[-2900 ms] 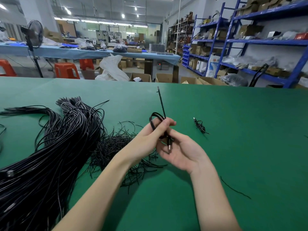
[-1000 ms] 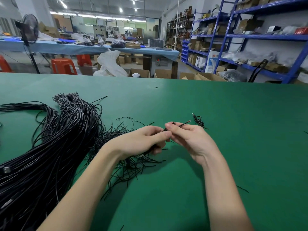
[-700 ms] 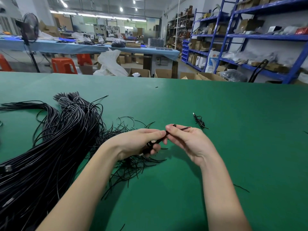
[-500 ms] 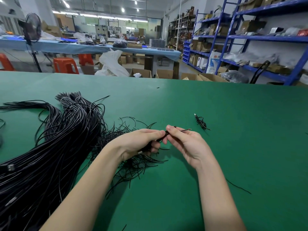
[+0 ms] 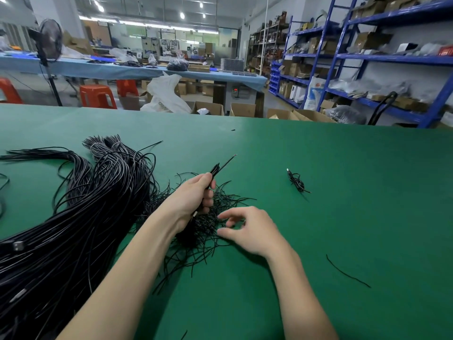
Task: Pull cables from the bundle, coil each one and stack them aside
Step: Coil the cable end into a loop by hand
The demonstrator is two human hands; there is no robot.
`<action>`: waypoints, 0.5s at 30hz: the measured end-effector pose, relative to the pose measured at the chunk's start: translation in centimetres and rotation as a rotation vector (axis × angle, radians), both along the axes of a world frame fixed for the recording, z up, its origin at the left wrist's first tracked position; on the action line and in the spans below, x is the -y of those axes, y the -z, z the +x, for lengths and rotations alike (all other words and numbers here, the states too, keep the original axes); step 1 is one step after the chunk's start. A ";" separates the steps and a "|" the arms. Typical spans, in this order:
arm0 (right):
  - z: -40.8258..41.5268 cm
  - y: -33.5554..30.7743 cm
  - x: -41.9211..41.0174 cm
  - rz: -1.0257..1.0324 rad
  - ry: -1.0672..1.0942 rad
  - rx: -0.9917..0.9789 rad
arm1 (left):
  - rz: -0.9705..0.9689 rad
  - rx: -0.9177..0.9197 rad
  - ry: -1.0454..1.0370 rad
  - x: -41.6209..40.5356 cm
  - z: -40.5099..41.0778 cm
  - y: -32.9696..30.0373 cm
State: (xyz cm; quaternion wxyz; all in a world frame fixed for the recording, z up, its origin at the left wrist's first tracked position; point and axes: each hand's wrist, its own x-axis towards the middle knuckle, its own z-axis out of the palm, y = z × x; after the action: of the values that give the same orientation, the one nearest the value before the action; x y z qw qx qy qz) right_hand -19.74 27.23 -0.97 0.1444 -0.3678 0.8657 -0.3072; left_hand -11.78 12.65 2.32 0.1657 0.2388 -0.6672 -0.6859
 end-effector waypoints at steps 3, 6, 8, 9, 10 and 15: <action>0.7 -0.1 0.6 0.091 0.008 -0.106 | 0.001 -0.004 -0.011 0.0 -0.2 0.3; 0.8 -0.3 0.6 0.111 0.035 -0.176 | 0.005 -0.014 -0.016 0.2 -0.3 0.4; 0.6 -0.3 0.5 0.132 0.019 -0.207 | 0.023 -0.030 -0.012 0.3 -0.2 0.5; 0.5 -0.3 0.5 0.139 0.009 -0.211 | 0.028 -0.040 -0.003 0.3 -0.2 0.5; 0.5 -0.3 0.4 0.139 0.004 -0.209 | 0.032 -0.049 0.004 0.3 -0.2 0.6; -0.9 -1.5 -0.9 0.076 0.022 -0.200 | 0.058 -0.082 0.007 0.6 -0.4 0.8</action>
State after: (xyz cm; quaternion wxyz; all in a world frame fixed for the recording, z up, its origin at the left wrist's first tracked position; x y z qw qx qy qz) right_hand -20.61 28.12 0.52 0.0679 -0.3814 0.8908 -0.2376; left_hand -12.15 12.02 1.54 0.1835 0.2129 -0.6404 -0.7147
